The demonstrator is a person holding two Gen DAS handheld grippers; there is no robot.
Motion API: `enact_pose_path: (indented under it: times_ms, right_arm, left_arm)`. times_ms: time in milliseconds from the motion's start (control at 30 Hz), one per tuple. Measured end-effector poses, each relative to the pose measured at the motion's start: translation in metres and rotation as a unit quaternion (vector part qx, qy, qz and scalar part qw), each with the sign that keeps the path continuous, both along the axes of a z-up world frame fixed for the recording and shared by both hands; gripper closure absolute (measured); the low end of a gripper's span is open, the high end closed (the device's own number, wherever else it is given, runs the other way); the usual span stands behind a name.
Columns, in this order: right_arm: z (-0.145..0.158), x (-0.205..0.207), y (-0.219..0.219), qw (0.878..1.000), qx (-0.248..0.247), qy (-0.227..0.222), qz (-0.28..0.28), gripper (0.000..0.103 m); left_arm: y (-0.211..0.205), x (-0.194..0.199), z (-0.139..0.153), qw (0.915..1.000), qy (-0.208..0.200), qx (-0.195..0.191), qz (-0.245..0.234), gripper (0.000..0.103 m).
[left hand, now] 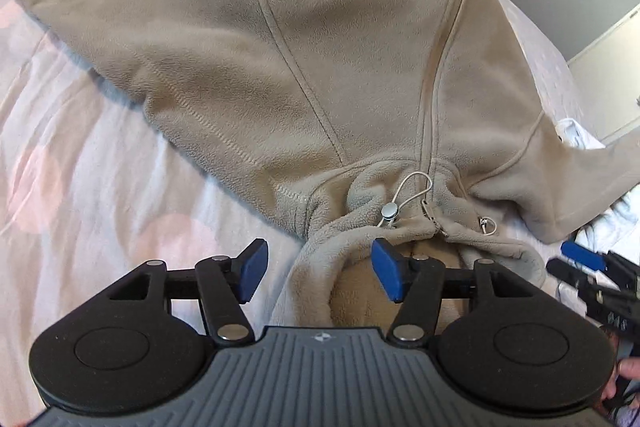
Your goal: Fold clothes
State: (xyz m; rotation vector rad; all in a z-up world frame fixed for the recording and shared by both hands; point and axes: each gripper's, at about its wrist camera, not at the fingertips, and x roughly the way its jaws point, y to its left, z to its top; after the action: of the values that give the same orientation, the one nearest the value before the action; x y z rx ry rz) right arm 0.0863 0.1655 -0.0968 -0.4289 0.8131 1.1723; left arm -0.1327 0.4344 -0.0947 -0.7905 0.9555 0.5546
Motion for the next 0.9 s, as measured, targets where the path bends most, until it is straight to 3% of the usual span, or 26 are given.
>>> enact_pose_path:
  times_ms: [100,300,367,467,533,567,667,767,900]
  right_arm:
    - [-0.002,-0.034,0.015,0.997,-0.002,-0.008,0.077,0.027]
    - [-0.024,-0.094,0.049,0.977,-0.029,-0.067,0.199,0.027]
    - [-0.033,-0.105,0.059,0.971,-0.042,-0.089,0.219,0.035]
    - [-0.040,-0.094,0.068,0.979,-0.056,-0.058,0.187,0.066]
    - [-0.045,-0.082,0.074,0.986,-0.063,-0.025,0.153,0.072]
    - [-0.048,-0.072,0.073,0.989,-0.065,-0.001,0.130,0.080]
    - [-0.058,-0.044,0.070,0.993,-0.071,0.071,0.059,0.080]
    - [-0.075,-0.020,0.064,0.988,-0.077,0.135,-0.008,0.082]
    - [-0.089,-0.012,0.059,0.983,-0.073,0.159,-0.048,0.083]
  left_arm:
    - [-0.011,0.001,-0.003,0.9997,0.016,0.006,0.016,0.047]
    - [-0.028,-0.010,-0.015,0.9991,0.029,0.005,0.030,0.047]
    - [-0.028,-0.016,-0.017,0.9990,0.024,-0.001,0.036,0.047]
    - [-0.025,-0.022,-0.018,0.9989,0.014,-0.006,0.045,0.046]
    - [-0.022,-0.025,-0.020,0.9986,0.002,-0.016,0.051,0.044]
    - [-0.021,-0.027,-0.021,0.9983,-0.004,-0.021,0.053,0.043]
    - [-0.021,-0.026,-0.022,0.9982,-0.017,-0.031,0.048,0.042]
    - [-0.021,-0.025,-0.024,0.9979,-0.030,-0.040,0.041,0.041]
    - [-0.020,-0.029,-0.024,0.9966,-0.049,-0.053,0.041,0.041]
